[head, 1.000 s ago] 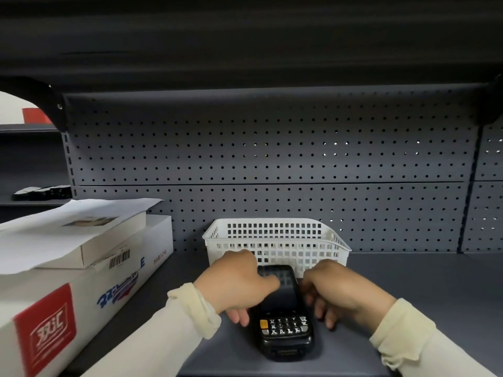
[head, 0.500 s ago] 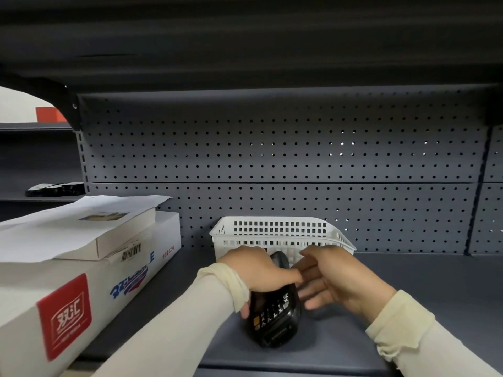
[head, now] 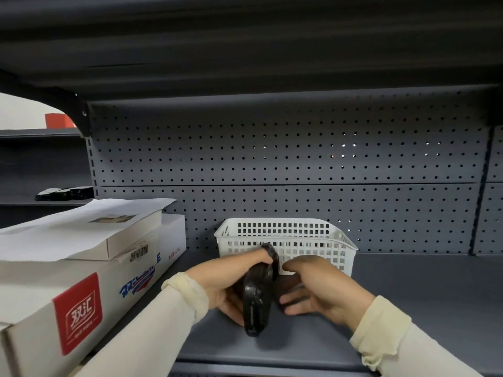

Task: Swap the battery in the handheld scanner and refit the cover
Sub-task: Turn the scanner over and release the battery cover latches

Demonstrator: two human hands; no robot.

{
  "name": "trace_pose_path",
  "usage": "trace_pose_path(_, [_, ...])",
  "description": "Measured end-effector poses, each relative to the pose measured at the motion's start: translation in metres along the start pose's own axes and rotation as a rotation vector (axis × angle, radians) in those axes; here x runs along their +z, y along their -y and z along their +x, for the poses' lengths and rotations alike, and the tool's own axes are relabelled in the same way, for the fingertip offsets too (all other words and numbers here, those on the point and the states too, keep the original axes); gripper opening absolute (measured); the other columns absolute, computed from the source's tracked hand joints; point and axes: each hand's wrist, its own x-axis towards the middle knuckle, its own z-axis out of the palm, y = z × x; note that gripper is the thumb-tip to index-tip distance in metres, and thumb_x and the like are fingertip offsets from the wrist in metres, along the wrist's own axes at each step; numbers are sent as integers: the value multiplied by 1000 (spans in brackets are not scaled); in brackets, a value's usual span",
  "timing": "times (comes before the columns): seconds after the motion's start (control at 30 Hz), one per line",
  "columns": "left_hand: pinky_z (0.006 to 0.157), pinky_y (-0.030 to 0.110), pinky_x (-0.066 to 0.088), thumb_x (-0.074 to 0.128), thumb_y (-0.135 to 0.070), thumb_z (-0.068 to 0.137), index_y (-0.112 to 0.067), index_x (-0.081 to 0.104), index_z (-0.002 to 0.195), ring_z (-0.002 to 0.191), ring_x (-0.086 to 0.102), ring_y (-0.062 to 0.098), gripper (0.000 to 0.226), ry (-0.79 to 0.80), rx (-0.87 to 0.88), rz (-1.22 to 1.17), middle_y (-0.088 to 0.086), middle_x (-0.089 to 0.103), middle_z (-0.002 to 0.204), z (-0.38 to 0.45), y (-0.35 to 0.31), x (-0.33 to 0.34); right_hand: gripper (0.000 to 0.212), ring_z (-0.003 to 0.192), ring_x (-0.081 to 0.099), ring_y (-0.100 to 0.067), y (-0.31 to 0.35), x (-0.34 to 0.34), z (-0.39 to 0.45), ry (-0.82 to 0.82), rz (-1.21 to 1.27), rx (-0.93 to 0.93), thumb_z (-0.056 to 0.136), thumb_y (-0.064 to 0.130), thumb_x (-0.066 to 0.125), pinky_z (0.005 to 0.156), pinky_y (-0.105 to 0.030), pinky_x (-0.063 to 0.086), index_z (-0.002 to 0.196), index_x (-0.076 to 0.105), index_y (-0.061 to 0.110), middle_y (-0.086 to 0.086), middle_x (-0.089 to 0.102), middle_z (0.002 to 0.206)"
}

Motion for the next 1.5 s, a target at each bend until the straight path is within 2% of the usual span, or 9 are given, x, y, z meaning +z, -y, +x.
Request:
trace_pose_path(0.17, [88,48,51,51,-50,82,-23,64,105,91,67,25,38,86,75,-206,13,71,106,-4,13,0,26,68,63,-30,-1,6,0,37,46,19,96,18,35,62,-39,56,103,54,1,-17,63,82])
trace_pose_path(0.27, [100,55,44,52,-47,83,-16,66,108,103,65,34,42,109,93,-335,16,71,109,-2,16,1,28,70,66,-33,-2,7,0,85,130,19,97,18,35,67,-45,59,109,52,-2,-20,65,89])
trace_pose_path(0.4, [92,51,50,53,-38,85,-9,64,110,98,67,34,40,61,117,-459,18,73,104,2,19,4,20,58,61,-24,-2,3,2,42,164,-34,96,17,42,62,-44,57,100,56,3,-12,63,74])
trace_pose_path(0.6, [96,58,46,44,-35,94,-10,62,113,100,68,34,36,79,164,-419,15,73,105,4,27,17,24,61,61,-22,-6,-4,7,-18,108,-55,94,14,47,51,-35,53,115,51,5,-11,62,76])
trace_pose_path(0.8, [91,56,51,43,-33,95,-15,59,113,92,71,27,30,-29,198,-440,7,76,98,8,29,26,26,66,63,-26,-2,-14,11,-28,70,-79,92,10,50,53,-37,57,116,51,2,-14,62,81])
trace_pose_path(0.93, [65,45,59,40,-33,96,-13,57,111,86,72,28,30,-24,144,-324,9,75,97,7,29,26,28,64,64,-26,-3,-19,12,-35,-15,-72,90,12,53,53,-37,57,117,49,5,-15,63,85])
trace_pose_path(1.03, [47,36,57,41,-31,96,-9,54,113,79,72,28,31,5,82,-233,13,72,101,4,27,23,30,58,64,-22,-7,-21,13,-25,-56,-48,89,14,56,48,-33,56,117,48,6,-14,64,83])
trace_pose_path(1.3, [37,27,51,40,-38,94,-12,42,122,78,70,31,38,-45,-20,-9,14,63,113,5,20,22,27,59,61,-21,-5,-27,17,19,-240,-70,89,15,55,50,-30,54,115,50,7,-12,62,77])
trace_pose_path(1.5, [42,24,48,33,-39,95,-10,39,123,44,54,18,40,-108,-56,394,11,59,81,9,14,23,15,52,58,-18,-4,-25,18,48,-325,-48,91,16,53,43,-24,50,102,53,6,-10,60,69])
